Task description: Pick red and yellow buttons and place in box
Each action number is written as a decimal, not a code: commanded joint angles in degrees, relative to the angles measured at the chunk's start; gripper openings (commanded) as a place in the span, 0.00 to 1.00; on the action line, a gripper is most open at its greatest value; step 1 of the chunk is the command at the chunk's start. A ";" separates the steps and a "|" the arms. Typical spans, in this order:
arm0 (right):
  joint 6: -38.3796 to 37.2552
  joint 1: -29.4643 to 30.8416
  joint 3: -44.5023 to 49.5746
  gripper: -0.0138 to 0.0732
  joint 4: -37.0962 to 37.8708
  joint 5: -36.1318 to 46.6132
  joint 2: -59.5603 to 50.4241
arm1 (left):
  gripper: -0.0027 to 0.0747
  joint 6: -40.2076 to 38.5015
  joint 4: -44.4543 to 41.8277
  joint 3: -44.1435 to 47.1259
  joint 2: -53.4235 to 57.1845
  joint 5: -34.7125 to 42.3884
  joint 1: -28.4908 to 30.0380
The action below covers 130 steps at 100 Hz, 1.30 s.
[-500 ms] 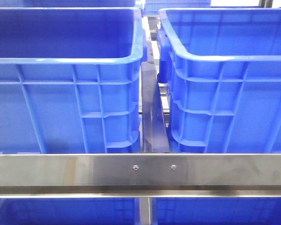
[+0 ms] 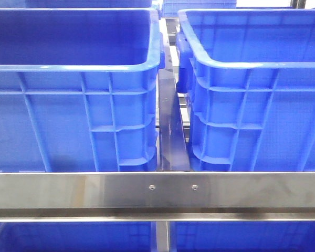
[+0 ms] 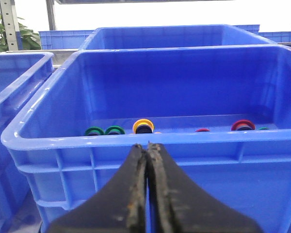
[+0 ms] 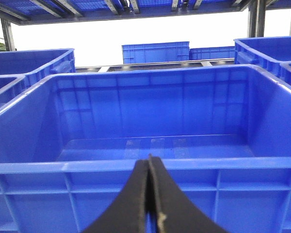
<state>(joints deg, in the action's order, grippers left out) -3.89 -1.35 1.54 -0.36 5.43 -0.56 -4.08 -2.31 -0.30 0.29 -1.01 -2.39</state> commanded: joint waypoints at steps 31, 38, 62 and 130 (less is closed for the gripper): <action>-0.11 -0.07 -1.10 0.08 0.36 4.63 -1.48 | 0.01 -0.16 5.22 -19.47 -6.19 -12.90 -0.01; -0.11 -0.07 -1.10 0.08 0.36 4.63 -1.48 | 0.01 -0.16 5.22 -24.58 -9.86 -16.74 -0.01; -0.11 -0.07 -1.10 0.08 0.36 4.63 -1.48 | 0.01 1.49 5.22 -42.26 -26.51 -32.13 -0.01; -0.11 -0.07 -1.10 0.08 0.36 4.63 -1.48 | 0.01 3.45 5.22 -57.96 -50.84 -40.47 -0.01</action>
<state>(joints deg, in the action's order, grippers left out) -3.89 -1.35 1.54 -0.36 5.43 -0.56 -0.70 2.36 -56.18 -50.17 -45.28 -2.39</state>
